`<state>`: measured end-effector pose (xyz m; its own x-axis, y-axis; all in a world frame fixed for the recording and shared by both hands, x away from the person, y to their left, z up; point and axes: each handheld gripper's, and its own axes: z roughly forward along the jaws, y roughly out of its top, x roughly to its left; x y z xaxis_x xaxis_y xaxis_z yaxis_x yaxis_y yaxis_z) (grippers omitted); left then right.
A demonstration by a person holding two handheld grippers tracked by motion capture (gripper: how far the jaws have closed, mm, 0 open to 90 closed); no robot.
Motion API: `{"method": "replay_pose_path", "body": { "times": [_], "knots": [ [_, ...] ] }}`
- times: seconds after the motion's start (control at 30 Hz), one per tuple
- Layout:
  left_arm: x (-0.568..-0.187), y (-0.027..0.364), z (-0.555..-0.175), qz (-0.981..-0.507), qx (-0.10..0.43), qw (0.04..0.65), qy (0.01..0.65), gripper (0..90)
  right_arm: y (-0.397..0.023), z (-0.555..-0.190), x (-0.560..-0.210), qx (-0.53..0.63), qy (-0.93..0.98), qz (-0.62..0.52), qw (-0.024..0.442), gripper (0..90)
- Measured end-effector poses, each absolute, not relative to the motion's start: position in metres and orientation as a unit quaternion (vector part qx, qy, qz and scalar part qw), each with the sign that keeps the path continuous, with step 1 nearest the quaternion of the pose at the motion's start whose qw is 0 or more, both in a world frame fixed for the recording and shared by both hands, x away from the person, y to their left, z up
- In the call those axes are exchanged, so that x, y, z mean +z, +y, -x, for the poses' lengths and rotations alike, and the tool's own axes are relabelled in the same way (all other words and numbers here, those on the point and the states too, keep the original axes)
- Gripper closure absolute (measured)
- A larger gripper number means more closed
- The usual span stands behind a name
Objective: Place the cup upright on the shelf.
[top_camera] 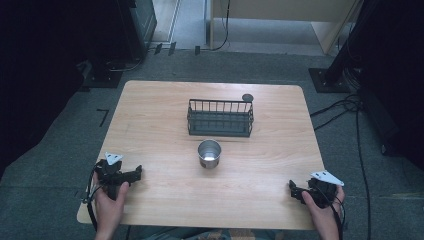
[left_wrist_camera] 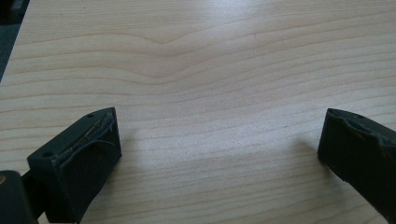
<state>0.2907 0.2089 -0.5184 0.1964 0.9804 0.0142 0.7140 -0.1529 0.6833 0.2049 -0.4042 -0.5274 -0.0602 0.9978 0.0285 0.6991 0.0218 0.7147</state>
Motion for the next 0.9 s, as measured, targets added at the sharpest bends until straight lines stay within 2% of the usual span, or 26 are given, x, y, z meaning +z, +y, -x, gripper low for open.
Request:
{"method": "replay_pose_path", "body": {
  "times": [0.53,0.9],
  "knots": [
    [-0.518,0.209,-0.291,-0.72,0.238,0.281,0.588,0.0,-0.405,-0.205,-0.528,0.288,0.664,-0.641,0.256,0.0],
    [-0.518,0.209,-0.291,-0.72,0.238,0.281,0.588,0.0,-0.396,-0.204,-0.513,0.296,0.672,-0.631,0.252,0.0]
  ]
}}
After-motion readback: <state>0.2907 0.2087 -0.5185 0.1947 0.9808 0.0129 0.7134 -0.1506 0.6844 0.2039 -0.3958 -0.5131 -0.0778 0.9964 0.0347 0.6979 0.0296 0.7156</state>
